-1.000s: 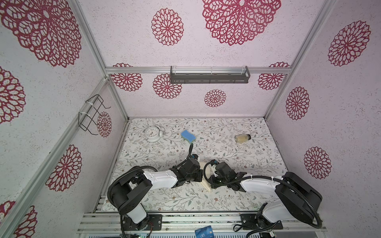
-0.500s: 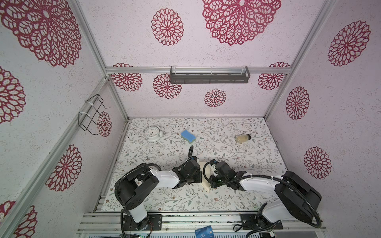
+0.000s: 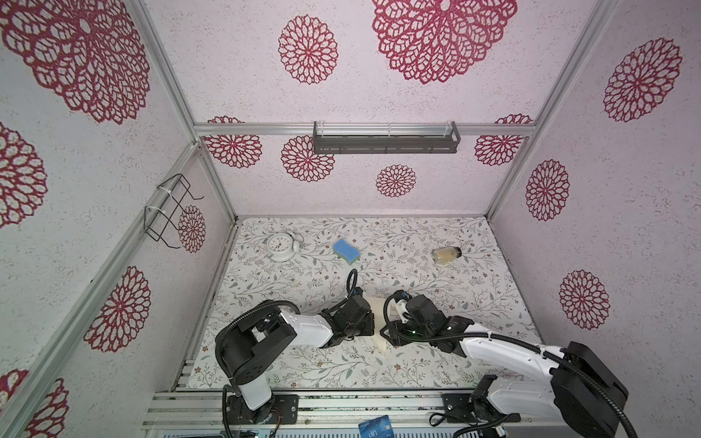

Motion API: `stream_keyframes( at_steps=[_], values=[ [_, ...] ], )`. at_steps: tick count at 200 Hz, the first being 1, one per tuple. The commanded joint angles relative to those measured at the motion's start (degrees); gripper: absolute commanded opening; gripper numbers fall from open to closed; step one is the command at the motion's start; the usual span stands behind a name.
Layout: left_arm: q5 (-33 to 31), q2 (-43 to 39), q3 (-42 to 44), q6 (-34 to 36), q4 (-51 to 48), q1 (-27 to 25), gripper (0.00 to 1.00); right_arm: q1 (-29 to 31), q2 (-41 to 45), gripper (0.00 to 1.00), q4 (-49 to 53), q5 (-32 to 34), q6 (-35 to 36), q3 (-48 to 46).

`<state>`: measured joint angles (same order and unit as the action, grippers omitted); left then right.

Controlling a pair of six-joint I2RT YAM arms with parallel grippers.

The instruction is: Fold a paper plane with a square sheet of paper (fold left side to right side)

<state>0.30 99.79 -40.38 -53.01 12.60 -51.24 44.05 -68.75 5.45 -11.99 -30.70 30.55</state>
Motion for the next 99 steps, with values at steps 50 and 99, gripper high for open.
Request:
stream_keyframes(
  at_steps=[50, 99],
  values=[
    [-2.0, 2.1, -0.9, -1.9, -4.7, -0.8, 0.0, 4.4, -3.6, 0.69, 1.9, 0.5, -1.1, 0.8],
    [-2.2, 1.9, -0.9, -2.3, -5.3, -0.8, 0.0, 6.4, -9.1, 0.66, 3.3, 5.7, 0.9, 3.6]
  ],
)
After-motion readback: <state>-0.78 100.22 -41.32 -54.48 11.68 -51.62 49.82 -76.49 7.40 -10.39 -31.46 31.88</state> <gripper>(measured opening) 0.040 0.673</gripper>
